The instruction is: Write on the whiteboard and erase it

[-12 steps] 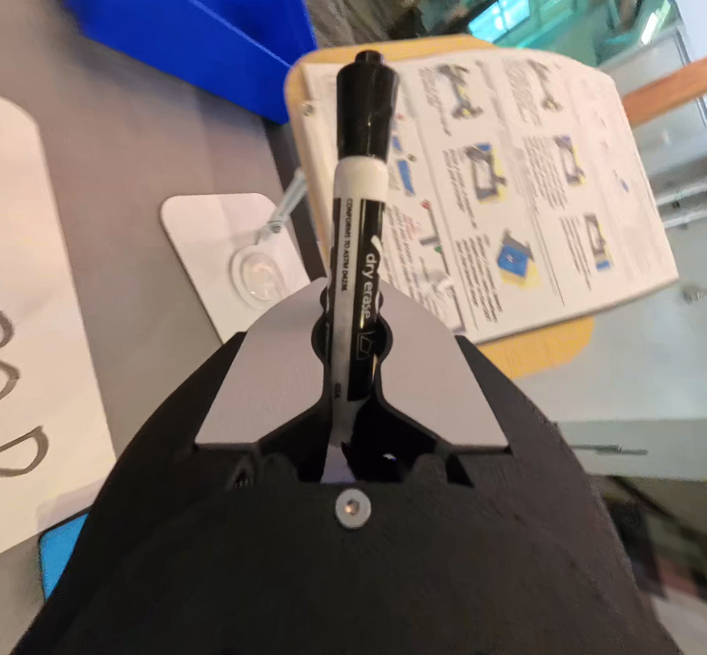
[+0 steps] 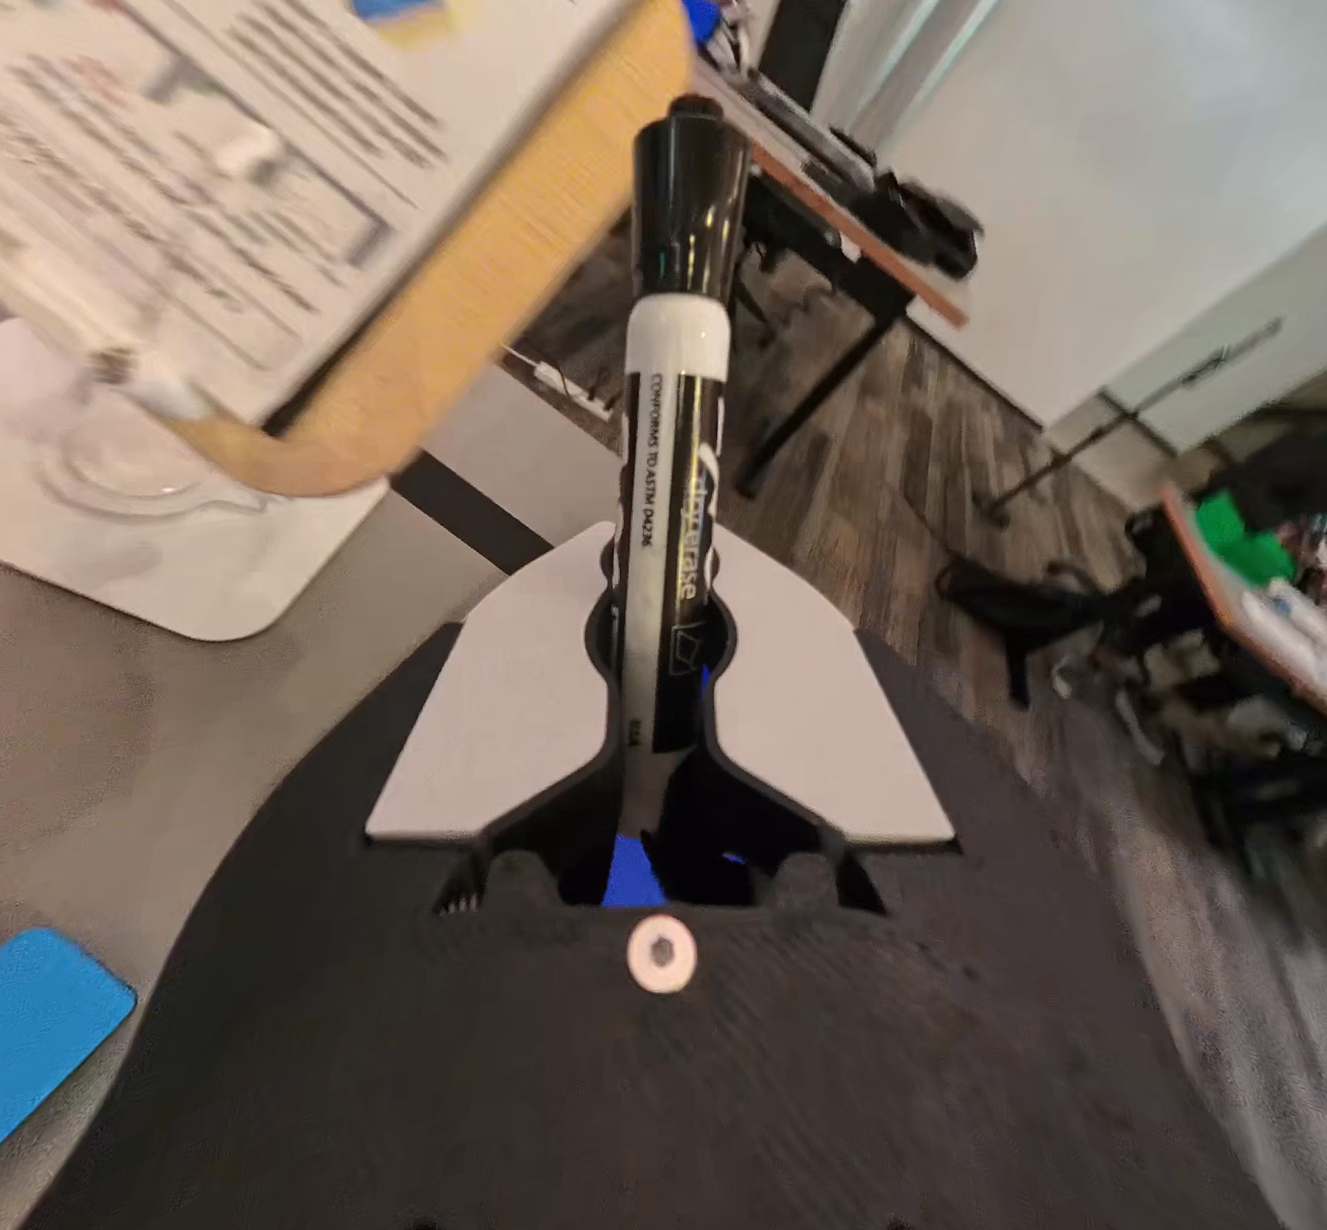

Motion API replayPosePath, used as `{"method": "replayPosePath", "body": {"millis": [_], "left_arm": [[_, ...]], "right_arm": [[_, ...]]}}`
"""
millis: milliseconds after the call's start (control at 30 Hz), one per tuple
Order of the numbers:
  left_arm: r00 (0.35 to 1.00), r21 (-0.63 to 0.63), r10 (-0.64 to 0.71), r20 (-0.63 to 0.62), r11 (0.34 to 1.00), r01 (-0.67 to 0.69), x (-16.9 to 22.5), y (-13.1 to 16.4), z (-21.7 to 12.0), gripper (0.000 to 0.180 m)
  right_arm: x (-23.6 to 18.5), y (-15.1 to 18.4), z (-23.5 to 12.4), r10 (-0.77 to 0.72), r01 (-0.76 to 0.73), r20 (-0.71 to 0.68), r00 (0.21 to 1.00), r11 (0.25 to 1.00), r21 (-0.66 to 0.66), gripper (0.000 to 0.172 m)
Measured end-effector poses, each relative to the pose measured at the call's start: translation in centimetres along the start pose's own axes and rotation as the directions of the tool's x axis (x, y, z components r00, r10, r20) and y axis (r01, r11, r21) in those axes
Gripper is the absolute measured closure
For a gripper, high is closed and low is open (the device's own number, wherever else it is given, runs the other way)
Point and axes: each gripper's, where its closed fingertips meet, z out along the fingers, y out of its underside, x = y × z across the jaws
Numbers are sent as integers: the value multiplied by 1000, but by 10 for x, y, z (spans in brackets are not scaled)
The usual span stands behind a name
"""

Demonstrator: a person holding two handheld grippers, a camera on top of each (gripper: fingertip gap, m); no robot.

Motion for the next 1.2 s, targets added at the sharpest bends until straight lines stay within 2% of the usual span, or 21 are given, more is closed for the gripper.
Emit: {"method": "replayPosePath", "body": {"millis": [33, 167, 267, 433, 533, 833, 1200], "left_arm": [[1000, -5, -3, -4, 1000, 3, 0, 3, 1, 180], [1000, -30, -14, -13, 999, 13, -2, 13, 6, 180], [1000, -47, -20, -22, 999, 19, -2, 21, 9, 180], [999, -67, -16, -28, 998, 14, -3, 27, 10, 180], [999, -73, -22, -31, 997, 19, -4, 29, 10, 180], [998, -83, -26, -50, 996, 22, 0, 31, 12, 180], [997, -95, -27, -66, 995, 21, 4, 34, 15, 179]], "right_arm": [[14, 13, 3, 48, -49, -24, 999, 998, -28, 154], [47, 80, 20, 231, -238, -57, 971, 954, -181, 153], [47, 128, 39, 319, -323, -63, 946, 898, -298, 153], [33, 173, 62, 431, -409, -38, 902, 822, -397, 152], [31, 195, 67, 427, -404, -58, 903, 794, -455, 152], [14, 241, 76, 445, -388, -54, 894, 706, -593, 152], [11, 246, 80, 462, -408, -77, 883, 677, -613, 153]]}}
